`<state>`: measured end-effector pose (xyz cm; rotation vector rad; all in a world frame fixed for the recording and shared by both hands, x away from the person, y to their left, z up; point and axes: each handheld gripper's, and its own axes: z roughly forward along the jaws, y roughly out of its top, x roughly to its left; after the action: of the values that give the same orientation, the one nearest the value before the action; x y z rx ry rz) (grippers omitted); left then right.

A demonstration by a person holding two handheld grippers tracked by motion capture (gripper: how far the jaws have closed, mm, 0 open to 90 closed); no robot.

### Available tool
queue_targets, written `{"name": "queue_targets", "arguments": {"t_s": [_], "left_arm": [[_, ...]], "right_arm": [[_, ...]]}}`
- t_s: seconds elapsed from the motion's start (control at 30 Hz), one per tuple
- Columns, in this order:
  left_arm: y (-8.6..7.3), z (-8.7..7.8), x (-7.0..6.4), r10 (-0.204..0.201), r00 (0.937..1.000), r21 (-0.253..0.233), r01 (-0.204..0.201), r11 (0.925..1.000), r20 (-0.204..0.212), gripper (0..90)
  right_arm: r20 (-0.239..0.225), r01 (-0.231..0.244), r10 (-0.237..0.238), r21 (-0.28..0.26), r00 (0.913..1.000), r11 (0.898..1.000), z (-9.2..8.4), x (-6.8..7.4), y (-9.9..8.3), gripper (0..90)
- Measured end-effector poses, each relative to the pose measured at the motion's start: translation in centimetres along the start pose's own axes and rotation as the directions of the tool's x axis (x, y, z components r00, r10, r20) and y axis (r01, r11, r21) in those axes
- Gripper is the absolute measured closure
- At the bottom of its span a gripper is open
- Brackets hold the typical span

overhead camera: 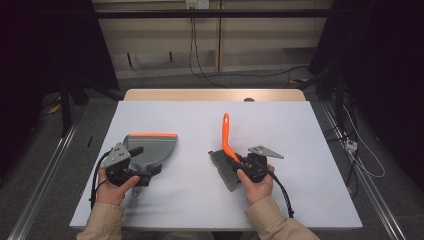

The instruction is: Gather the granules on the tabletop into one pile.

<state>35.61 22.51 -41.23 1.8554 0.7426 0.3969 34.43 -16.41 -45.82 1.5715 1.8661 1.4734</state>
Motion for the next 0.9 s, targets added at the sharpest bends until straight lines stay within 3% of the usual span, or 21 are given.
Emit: {"name": "queue_targets", "arguments": {"t_s": [0.2, 0.33, 0.43, 0.53, 0.57, 0.67, 0.7, 0.9], "left_arm": [[0.0, 0.1, 0.0, 0.000, 1.0000, 0.003, 0.000, 1.0000, 0.004, 4.6], [0.0, 0.1, 0.0, -0.001, 1.0000, 0.001, 0.001, 1.0000, 0.000, 4.6], [0.0, 0.0, 0.2, -0.008, 1.0000, -0.005, 0.008, 1.0000, -0.003, 4.6], [0.0, -0.1, 0.2, -0.005, 1.0000, -0.006, 0.005, 1.0000, 0.001, 4.5], [0.0, -0.1, 0.3, -0.006, 1.0000, -0.006, 0.006, 1.0000, 0.001, 4.5], [0.0, -0.1, 0.3, -0.014, 0.9999, -0.007, 0.014, 0.9999, -0.003, 4.4], [-0.1, -0.1, 0.3, -0.014, 0.9999, -0.008, 0.014, 0.9999, 0.001, 4.4], [-0.1, -0.2, 0.4, -0.007, 1.0000, -0.004, 0.007, 1.0000, -0.006, 4.4]], "right_arm": [[-0.044, -0.002, 0.002, -0.018, 0.9990, 1.000, 0.2, 0.6, 0.7, 69.5], [-0.097, -0.044, 0.040, -0.040, 0.9945, 0.998, 0.5, 1.4, 1.8, 69.7], [-0.120, -0.071, 0.064, -0.057, 0.9907, 0.996, 2.2, 2.3, 3.0, 69.7], [-0.110, -0.071, 0.066, -0.046, 0.9918, 0.996, 3.5, 2.6, 3.3, 69.7], [-0.107, -0.088, 0.085, -0.023, 0.9906, 0.996, 4.9, 2.6, 3.4, 69.7], [-0.096, -0.076, 0.075, -0.007, 0.9925, 0.997, 5.8, 2.7, 3.4, 69.7], [-0.072, -0.075, 0.076, 0.013, 0.9945, 0.997, 6.5, 2.6, 3.3, 69.7], [-0.024, -0.079, 0.080, 0.031, 0.9965, 0.996, 6.0, 1.0, 3.0, 69.3]]}}
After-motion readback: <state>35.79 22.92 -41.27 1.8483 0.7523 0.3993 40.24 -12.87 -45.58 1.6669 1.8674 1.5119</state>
